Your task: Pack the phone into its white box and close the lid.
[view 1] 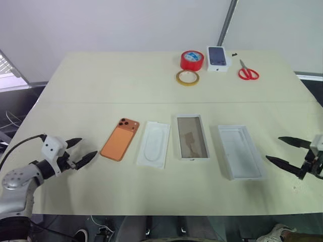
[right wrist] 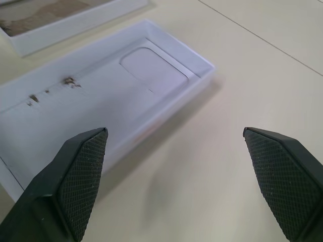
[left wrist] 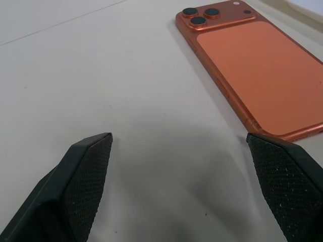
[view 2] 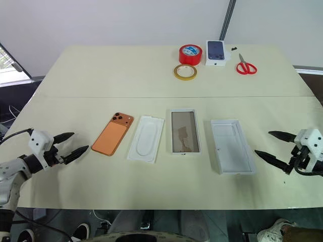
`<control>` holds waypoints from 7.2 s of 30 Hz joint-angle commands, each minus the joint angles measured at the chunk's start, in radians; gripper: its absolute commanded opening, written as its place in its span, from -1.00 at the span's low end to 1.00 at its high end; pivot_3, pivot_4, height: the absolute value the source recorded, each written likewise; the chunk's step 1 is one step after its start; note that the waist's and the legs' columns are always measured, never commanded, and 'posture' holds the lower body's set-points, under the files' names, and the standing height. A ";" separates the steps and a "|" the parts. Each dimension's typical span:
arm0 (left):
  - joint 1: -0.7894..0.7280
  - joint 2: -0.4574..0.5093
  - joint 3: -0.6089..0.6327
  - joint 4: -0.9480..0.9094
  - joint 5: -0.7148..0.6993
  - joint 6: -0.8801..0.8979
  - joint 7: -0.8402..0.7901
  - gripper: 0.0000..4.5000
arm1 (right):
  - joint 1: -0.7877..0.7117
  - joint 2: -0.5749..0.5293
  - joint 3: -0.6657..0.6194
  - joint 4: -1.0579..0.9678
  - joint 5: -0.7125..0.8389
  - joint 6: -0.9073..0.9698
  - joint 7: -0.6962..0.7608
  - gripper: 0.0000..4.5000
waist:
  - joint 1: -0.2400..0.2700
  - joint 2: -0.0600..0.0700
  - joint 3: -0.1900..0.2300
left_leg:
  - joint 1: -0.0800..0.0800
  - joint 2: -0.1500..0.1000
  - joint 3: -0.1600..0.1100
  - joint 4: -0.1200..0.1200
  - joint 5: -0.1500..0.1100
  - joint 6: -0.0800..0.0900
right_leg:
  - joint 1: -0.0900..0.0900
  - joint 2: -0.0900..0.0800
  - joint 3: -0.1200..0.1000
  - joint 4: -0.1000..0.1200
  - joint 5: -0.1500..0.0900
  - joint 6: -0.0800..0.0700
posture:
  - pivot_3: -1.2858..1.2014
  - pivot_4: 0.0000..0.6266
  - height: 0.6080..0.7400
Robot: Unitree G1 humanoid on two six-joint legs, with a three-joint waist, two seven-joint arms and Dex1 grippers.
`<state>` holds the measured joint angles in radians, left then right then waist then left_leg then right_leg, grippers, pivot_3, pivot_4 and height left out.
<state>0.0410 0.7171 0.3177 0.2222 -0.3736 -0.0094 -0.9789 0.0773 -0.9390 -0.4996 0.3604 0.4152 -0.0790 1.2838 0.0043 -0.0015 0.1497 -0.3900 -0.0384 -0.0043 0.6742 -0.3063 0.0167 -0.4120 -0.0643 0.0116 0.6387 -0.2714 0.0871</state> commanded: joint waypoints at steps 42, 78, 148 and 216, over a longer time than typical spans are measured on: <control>-0.267 -0.031 -0.284 -0.572 -0.321 1.065 0.237 0.99 | -0.214 0.157 0.310 -0.434 0.004 0.130 -0.146 1.00 | 0.005 0.000 0.001 | 0.000 0.000 0.000 0.001 0.000 0.000 | 0.000 0.000 0.000 0.001 0.002 0.003 | 0.03 -0.52 1.00; -0.429 -0.459 -0.003 -0.391 -0.448 1.510 0.617 -0.98 | -0.203 0.210 0.440 -0.490 -0.032 0.104 -0.162 1.00 | 0.009 0.000 0.000 | 0.001 -0.002 -0.001 0.005 0.001 -0.001 | 0.001 0.001 0.000 0.006 0.002 0.004 | 0.03 -0.52 1.00; -0.372 -0.595 -0.090 -0.559 -0.569 1.203 0.710 0.69 | -0.522 0.408 0.558 -0.296 -0.163 0.140 -0.322 0.40 | -0.007 -0.003 0.003 | -0.001 -0.002 -0.002 0.006 0.005 -0.009 | -0.001 0.002 0.000 0.007 0.002 0.004 | 0.03 -0.52 1.00; -0.511 -0.019 -0.368 0.158 -0.155 1.102 -0.225 0.69 | -0.867 0.857 1.075 0.071 -0.634 0.345 -0.393 -0.98 | -0.025 0.004 -0.011 | 0.002 -0.003 -0.002 -0.007 0.006 -0.010 | -0.009 0.001 0.000 0.013 0.003 0.002 | 0.03 -0.52 1.00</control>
<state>-0.5045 0.7298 0.0182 0.3534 -0.5325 1.0420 -1.1978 -0.7985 -0.1007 0.5694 0.4256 -0.2227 0.2715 0.8839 -0.0203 0.0029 0.1388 -0.3882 -0.0418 -0.0061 0.6670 -0.2999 0.0069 -0.4211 -0.0636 0.0116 0.6515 -0.2689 0.0890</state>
